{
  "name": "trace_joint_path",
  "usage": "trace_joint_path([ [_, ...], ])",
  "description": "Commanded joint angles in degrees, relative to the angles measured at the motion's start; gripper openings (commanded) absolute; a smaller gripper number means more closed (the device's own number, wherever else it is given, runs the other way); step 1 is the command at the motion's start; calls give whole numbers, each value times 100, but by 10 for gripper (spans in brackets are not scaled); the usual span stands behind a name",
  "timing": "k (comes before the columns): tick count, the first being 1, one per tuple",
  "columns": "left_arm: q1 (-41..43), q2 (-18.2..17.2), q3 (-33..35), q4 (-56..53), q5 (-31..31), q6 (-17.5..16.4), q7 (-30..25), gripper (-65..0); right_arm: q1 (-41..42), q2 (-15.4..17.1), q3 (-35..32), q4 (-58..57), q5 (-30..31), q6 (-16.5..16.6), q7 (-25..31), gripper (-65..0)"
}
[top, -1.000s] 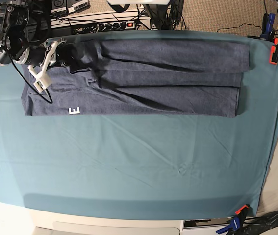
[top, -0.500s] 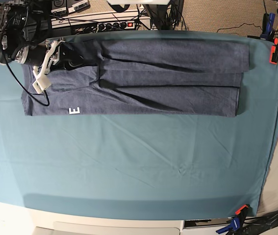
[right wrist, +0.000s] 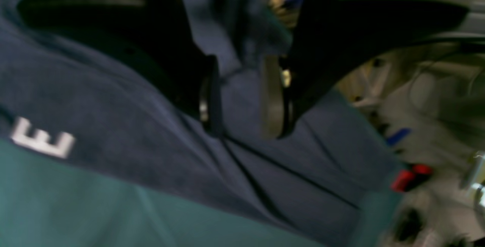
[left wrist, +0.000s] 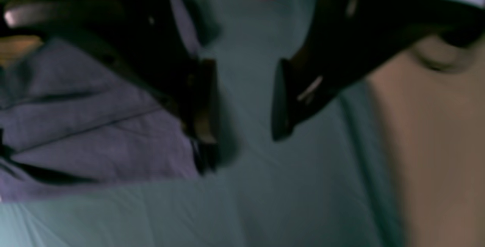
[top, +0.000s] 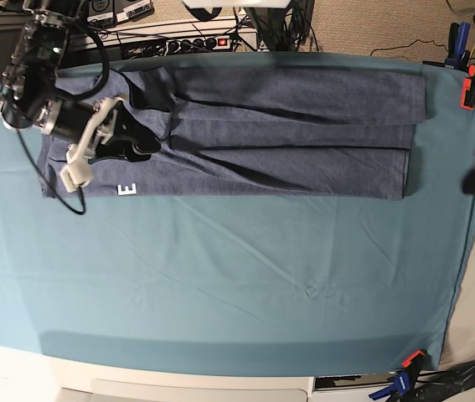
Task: Fold the T-shirt properly
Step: 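Press the folded end down near the 'E' print with the right gripper, then move the left gripper to the strip's other end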
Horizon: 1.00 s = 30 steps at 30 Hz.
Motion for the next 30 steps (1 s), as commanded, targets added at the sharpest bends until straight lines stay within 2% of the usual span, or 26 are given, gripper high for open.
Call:
trace_joint_path([
  [1,9,-63,9,81,-164,9,-116,-383,140,28,39,85,57,8,130,-463],
  [7,249,291,455,79,-267,90,-120,-377,254,-55,35,85,-173,8,130,-463],
  [14,297,326,1043,79,-136,188,-127,-377,238,-57,35,85,-190,8,130,-463],
  [18,533,323,1169,74,-57,369,-120,-377,238,-57,35,85,-192,8,130,-463],
  [24,686,341,1095,72,-98,393,-138,-377,240,-57,35,85,-190,8,130,-463],
  [30,671,407,68,72,-136,595,-343,-377,238,-57,35,85,-245,8,130,-463],
])
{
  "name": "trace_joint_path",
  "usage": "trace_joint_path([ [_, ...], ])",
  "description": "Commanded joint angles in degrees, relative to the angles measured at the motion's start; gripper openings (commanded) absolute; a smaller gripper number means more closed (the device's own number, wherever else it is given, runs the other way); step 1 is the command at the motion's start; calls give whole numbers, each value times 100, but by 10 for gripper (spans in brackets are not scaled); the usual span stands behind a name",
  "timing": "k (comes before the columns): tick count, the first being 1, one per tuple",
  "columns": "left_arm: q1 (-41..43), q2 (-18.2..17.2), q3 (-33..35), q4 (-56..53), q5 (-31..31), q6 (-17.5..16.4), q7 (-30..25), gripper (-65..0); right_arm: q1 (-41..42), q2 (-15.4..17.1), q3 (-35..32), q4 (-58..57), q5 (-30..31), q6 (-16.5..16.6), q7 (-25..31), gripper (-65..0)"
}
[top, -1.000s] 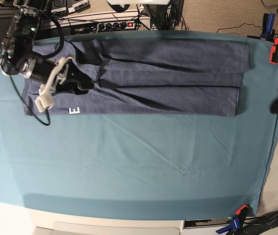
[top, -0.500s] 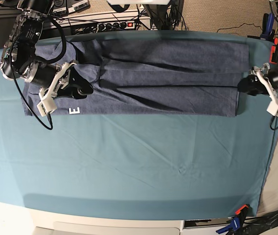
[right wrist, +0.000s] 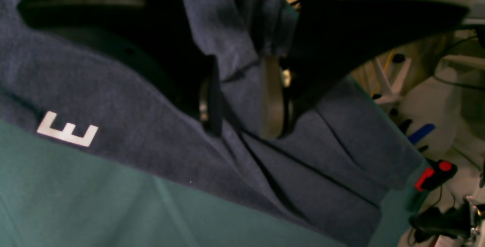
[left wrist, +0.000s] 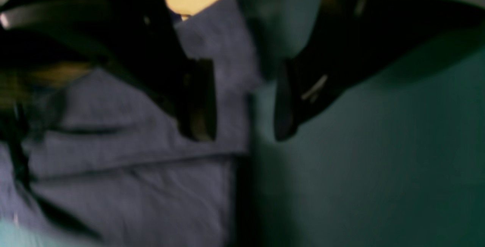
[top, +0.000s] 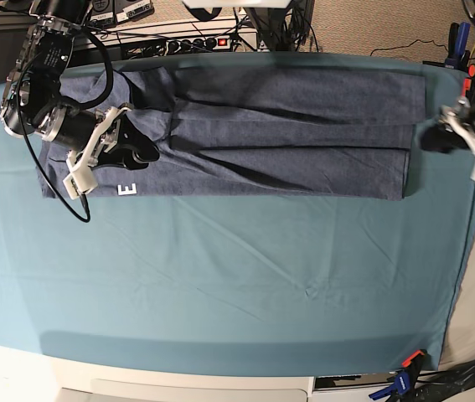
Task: Fold the T-shirt properly
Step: 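Move the left gripper to the strip's other end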
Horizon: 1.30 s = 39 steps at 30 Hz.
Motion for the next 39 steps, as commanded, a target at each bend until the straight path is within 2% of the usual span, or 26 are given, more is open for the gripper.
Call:
trace_joint_path([
  [1,-35,-140,-267,81,-81,-7,-162,-377,48,52,33,85,98,8,119,-463],
  [3,-37,-142,-717,81,20,140,-297,-377,50,52,33,85,98,8,119,-463],
  [8,-153,-254,-1609,83,409,179,-494,-378,50,52,33,83,101,8,119,-463],
  [14,-197,-868,-1832,83,671,181,-586,-378,50,52,33,79,98,8,119,-463],
  [18,-199,-1064,-1838,81,658,365,-597,-378,50,55,33,79,96,8,119,-463],
  [23,-229,-984,-1838,81,435,374,-507,-378,50,52,33,79,50,8,119,-463],
  [28,-531,-706,-1838,-111,409,474,-531,-378,44,52,33,76,-251,8,119,-463],
  [34,-1351,-649,-1847,-1493,210,522,-483,-378,-162,52,33,72,-411,8,119,-463],
  [39,-2035,-654,-1849,-2549,-229,304,-306,-379,-358,33,35,72,-750,8,138,-463],
])
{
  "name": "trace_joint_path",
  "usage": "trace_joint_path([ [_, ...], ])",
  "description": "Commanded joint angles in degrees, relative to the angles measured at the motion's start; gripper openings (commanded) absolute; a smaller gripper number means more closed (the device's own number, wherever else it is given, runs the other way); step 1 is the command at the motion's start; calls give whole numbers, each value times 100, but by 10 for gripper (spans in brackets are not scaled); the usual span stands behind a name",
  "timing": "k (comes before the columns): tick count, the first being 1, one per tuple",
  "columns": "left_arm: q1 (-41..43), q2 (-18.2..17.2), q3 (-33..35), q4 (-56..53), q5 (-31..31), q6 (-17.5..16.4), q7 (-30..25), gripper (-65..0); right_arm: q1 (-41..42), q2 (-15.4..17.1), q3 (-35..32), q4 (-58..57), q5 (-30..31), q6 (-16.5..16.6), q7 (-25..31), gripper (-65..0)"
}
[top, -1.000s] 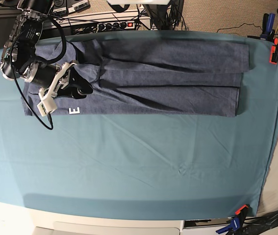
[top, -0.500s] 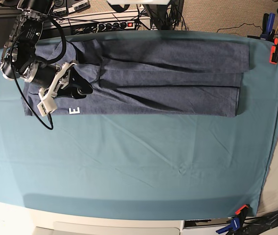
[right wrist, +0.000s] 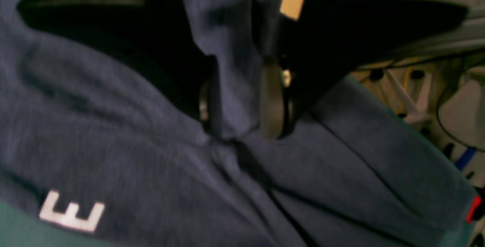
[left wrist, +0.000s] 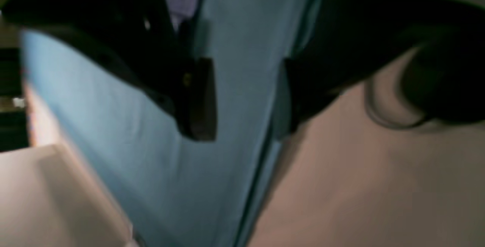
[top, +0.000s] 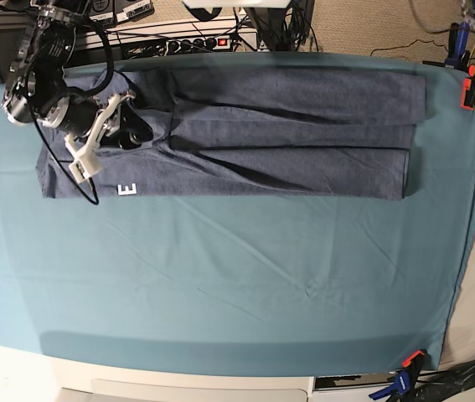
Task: Fold the T-shirt properly
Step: 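Move the left gripper to the strip's other end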
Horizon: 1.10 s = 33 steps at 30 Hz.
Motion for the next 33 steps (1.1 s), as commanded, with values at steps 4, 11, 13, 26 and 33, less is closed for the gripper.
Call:
trace_joint_path([
  [4,-468,-260,-11,-256,-428,-229,44,-379,0,7,28,72,-2,8,238,-463],
  [11,-1270,-387,-13,-1307,-511,-232,50,-379,0,9,28,72,-4,8,256,-463],
  [13,-1552,-382,-13,-1799,-592,-238,94,-379,0,9,28,72,-4,8,256,-463],
  [26,-2918,-380,-11,-4256,-1244,-564,389,-379,2,9,28,70,-201,8,363,-463],
  [33,-2931,-376,282,-4262,-1130,-966,409,-380,2,9,28,70,-219,8,448,-463],
])
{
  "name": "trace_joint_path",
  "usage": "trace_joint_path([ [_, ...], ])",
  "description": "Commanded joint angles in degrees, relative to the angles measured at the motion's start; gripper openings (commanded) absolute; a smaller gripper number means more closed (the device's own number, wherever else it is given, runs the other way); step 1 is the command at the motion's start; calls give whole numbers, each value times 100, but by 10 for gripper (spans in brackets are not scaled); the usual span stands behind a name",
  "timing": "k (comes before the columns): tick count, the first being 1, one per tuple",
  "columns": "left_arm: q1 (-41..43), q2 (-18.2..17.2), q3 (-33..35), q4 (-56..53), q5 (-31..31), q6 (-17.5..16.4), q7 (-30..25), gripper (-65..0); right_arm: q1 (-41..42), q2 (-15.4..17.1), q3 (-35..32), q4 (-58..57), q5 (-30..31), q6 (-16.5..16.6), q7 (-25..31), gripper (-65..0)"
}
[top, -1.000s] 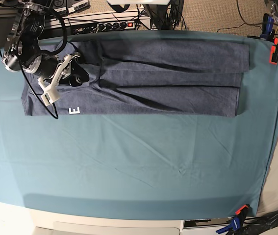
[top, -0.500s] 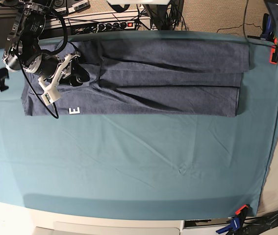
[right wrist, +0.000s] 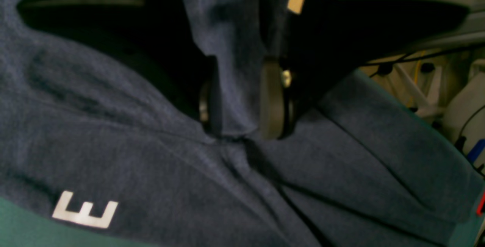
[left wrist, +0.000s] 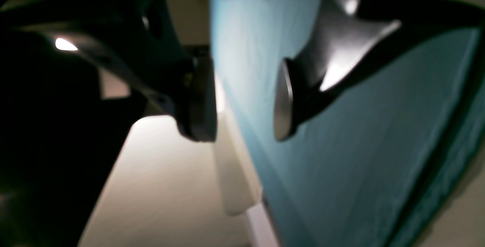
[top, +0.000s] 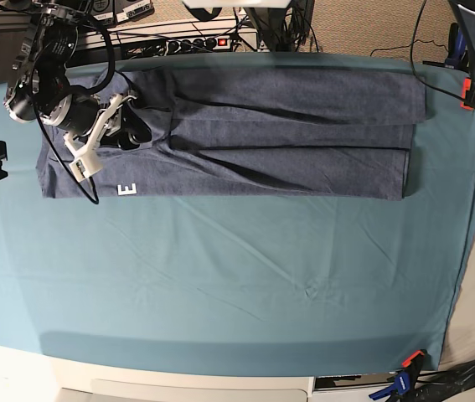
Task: Fold the T-shirt properly
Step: 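Move the left gripper to the strip's other end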
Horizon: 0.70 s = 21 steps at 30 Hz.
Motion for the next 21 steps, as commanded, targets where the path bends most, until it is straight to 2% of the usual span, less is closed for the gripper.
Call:
trace_joint_path([
  [1,-144,-142,20,85,-103,-160,-4,-380,37,63,28,70,74,8,160,-463],
  [4,-144,-127,42,87,44,-273,-4,-380,39,63,28,70,74,8,190,-463],
  [7,-144,-122,42,120,155,-531,61,-380,37,63,28,70,74,8,190,-463],
  [11,-142,-129,116,310,345,-560,83,-380,39,63,28,70,74,8,210,-463],
  [15,-125,-146,920,520,315,-540,284,-380,39,66,28,70,74,8,214,-463],
  [21,-109,-149,2367,535,-793,-514,1118,-379,39,63,28,70,74,8,212,-463],
])
